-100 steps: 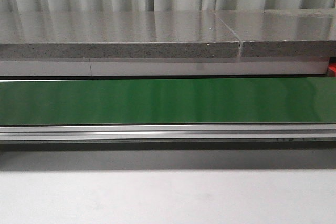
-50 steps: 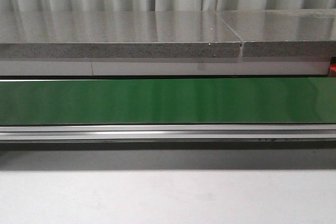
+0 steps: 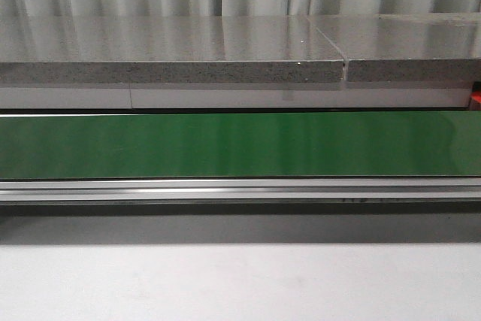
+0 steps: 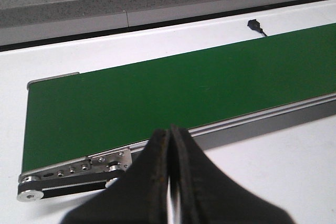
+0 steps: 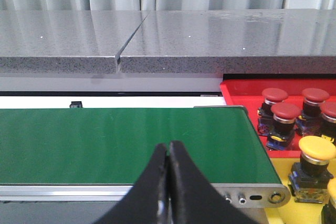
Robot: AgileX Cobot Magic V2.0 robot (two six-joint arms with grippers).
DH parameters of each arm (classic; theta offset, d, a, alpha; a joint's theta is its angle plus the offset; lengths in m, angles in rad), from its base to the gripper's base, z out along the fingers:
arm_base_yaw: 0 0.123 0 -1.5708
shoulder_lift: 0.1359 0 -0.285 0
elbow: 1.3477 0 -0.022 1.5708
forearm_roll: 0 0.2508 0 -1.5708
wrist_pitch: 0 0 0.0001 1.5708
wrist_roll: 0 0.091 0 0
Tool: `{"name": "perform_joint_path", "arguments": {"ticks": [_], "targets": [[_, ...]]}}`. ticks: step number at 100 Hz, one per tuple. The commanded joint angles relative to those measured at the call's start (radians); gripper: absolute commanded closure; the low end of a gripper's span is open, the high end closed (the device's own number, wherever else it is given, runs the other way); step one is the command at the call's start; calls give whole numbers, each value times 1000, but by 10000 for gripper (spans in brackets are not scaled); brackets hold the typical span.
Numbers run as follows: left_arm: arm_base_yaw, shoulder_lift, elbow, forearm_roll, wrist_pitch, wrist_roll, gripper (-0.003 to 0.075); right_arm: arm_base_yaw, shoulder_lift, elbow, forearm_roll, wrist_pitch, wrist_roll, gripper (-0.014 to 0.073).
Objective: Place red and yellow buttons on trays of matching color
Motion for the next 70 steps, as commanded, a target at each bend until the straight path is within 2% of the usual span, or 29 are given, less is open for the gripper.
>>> {"name": "perform_joint_path", "arguments": {"ticks": [1,37,44,58,70], "targets": [[-10,12,-29,-17,-69,-6,741,-4,-13,-14,-10,-75,-7,661],[-10,12,-29,-17,-69,-6,741,-4,-13,-14,-10,-75,-7,661],[-10,12,-27,24,-96,-9,741,-4,-13,-14,-10,-75,-7,661],[8,-11,30,93,-271,-141,741,-4,-13,-14,-10,-75,-7,661],[43,-40,135,104,-465,-156,741,-4,-13,-14,-10,-75,-7,661]]}}
